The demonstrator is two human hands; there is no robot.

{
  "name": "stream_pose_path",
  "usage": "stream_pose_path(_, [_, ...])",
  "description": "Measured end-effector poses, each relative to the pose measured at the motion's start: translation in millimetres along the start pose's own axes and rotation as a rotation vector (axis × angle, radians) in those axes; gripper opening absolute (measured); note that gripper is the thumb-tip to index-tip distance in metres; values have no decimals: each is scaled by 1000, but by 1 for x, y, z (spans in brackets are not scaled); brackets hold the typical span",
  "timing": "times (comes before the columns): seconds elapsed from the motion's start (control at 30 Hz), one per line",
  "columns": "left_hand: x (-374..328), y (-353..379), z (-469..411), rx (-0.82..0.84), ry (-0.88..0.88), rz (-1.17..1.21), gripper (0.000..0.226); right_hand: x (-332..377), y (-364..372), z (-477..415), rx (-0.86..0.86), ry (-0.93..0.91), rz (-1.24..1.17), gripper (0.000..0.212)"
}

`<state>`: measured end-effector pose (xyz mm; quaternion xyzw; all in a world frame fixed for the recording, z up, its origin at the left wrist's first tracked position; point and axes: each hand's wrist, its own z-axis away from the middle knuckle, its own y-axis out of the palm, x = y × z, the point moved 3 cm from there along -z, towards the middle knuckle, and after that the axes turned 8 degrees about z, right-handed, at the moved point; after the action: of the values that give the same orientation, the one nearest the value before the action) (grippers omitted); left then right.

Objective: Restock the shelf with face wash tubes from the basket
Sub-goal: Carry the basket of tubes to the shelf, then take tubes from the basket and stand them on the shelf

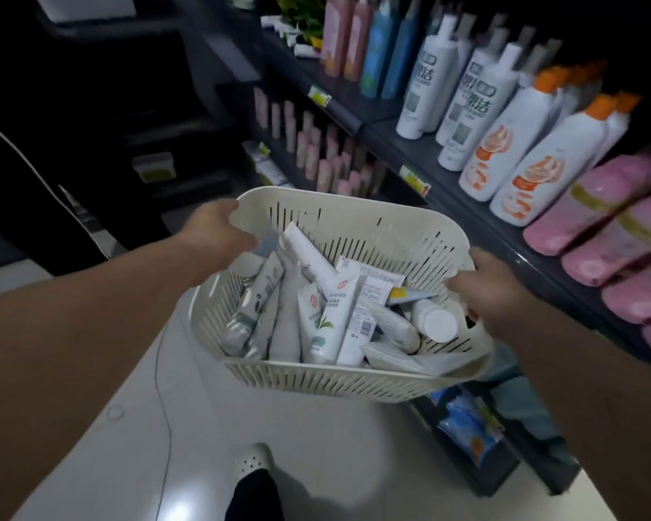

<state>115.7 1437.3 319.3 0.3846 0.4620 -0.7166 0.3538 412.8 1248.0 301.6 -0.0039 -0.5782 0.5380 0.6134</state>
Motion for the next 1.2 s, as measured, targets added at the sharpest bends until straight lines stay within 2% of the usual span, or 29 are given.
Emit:
stream_pose_path(0.13, [14, -17, -47, -15, -23, -4, 74, 18, 43, -39, 2, 18, 8, 48])
stream_pose_path(0.23, [28, -28, -84, -30, -38, 5, 74, 32, 75, -64, 1, 3, 36, 43])
stream_pose_path(0.5, [76, -31, -168, -86, -71, 3, 72, 48, 144, -131, 17, -17, 90, 59])
stream_pose_path(0.77, [115, -15, -229, -109, -85, 34, 72, 49, 192, -190, 31, -44, 86, 51])
stream_pose_path(1.0, [142, -11, -259, -149, -111, 62, 71, 50, 225, -220, 75, -70, 103, 52])
stream_pose_path(1.2, [160, -14, -279, -165, -154, 68, 70, 40, 255, -248, 142, -53, 142, 37])
